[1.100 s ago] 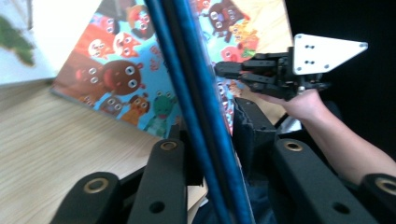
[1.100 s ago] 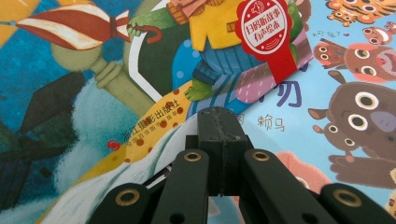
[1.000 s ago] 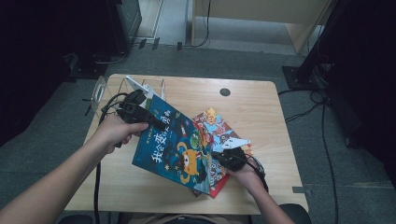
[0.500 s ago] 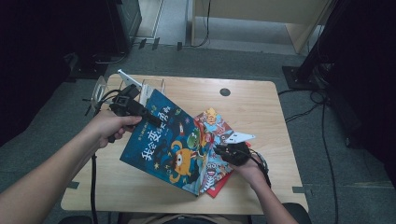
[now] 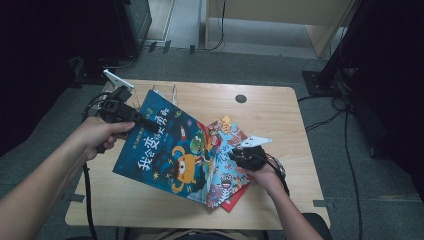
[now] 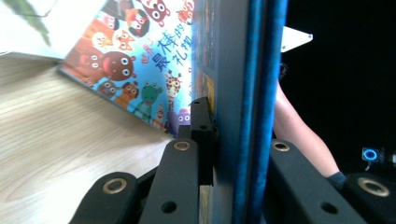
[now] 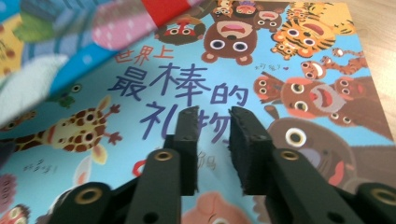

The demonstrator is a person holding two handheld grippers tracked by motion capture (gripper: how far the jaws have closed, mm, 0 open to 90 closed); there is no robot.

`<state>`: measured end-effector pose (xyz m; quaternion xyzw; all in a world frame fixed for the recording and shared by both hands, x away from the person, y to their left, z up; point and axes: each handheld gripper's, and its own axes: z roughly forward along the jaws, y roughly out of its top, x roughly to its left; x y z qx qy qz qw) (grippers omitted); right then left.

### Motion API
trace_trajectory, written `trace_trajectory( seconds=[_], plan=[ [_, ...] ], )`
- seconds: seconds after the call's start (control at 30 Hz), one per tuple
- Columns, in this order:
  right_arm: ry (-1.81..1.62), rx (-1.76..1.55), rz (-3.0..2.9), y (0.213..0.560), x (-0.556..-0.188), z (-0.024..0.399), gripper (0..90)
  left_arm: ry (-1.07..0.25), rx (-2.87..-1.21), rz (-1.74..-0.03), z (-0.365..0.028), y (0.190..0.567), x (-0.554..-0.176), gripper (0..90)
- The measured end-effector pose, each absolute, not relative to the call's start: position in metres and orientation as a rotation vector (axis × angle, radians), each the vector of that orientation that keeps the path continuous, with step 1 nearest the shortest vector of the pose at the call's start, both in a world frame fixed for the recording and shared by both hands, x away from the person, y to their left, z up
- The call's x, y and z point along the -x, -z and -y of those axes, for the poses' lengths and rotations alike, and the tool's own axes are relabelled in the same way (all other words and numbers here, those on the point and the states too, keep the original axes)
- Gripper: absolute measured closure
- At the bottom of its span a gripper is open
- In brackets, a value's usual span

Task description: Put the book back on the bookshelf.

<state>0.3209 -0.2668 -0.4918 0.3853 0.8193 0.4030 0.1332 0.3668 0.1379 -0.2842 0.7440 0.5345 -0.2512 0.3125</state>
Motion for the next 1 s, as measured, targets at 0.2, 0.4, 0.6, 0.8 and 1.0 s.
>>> trace_trajectory(
  seconds=[0.2,0.4,0.6,0.8,1.0],
  plan=[
    [-1.156,-1.125,-2.371,0.495,-0.331,0.263,62.8,0.665,-1.956,-1.433,-0.151,0.282,-0.359,82.1],
    [-1.128,-1.112,-2.381,0.497,-0.337,0.258,55.1,0.639,-1.961,-1.462,-0.164,0.280,-0.350,81.8],
    [-1.119,-1.104,-2.384,0.498,-0.341,0.256,52.5,0.638,-1.933,-1.480,-0.177,0.281,-0.343,81.7],
    [-1.104,-1.071,-2.372,0.500,-0.340,0.253,50.1,0.618,-1.908,-1.505,-0.194,0.282,-0.334,81.5],
    [-1.110,-1.067,-2.372,0.500,-0.340,0.253,49.2,0.619,-1.924,-1.524,-0.205,0.280,-0.329,81.5]
  ],
)
